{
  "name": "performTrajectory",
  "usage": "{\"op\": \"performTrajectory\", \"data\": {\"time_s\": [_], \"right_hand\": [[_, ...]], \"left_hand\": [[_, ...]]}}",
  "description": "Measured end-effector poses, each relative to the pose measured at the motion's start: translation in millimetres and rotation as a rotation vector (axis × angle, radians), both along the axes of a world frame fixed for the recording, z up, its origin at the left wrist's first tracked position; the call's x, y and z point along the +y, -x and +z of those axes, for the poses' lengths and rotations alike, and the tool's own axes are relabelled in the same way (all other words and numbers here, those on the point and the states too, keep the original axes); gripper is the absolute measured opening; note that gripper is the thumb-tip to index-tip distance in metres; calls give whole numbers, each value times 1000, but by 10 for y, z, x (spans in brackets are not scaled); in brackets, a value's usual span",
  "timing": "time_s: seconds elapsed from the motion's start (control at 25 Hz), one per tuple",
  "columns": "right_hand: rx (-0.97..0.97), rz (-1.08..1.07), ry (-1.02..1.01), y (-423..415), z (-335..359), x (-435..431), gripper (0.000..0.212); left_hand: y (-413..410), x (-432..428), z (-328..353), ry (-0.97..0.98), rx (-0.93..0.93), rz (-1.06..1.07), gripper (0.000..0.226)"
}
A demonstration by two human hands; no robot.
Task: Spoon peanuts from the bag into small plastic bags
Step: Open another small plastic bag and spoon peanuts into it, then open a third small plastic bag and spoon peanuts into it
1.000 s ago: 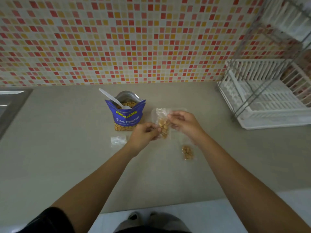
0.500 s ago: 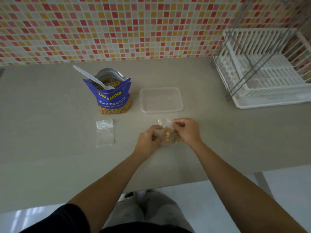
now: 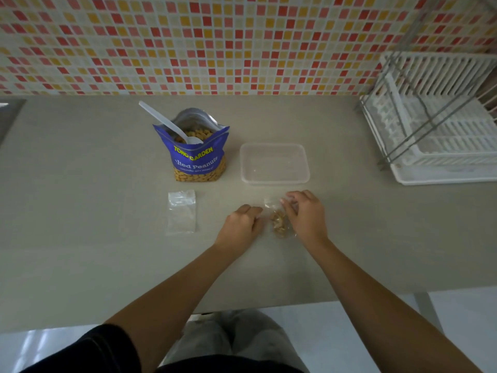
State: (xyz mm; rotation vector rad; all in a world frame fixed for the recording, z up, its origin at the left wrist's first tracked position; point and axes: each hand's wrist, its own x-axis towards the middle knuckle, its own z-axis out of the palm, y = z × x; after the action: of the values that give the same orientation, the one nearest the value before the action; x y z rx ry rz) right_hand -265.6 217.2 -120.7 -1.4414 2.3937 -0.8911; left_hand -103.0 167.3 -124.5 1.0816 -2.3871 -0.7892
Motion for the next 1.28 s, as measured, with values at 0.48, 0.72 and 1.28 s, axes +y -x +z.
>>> {"op": "performTrajectory", "data": {"time_s": [0.48, 0.72, 1.28], "right_hand": [[123, 360, -294, -1469, -373, -447, 58], [296, 297, -325, -1501, -461, -370, 62], [329, 280, -297, -1503, -541, -371, 64]], "left_hand": [[-1343, -873, -11, 152, -181, 244, 26], [-1346, -945, -57, 195, -290, 187, 23], [-1282, -981, -44, 320, -423, 102, 35]]}}
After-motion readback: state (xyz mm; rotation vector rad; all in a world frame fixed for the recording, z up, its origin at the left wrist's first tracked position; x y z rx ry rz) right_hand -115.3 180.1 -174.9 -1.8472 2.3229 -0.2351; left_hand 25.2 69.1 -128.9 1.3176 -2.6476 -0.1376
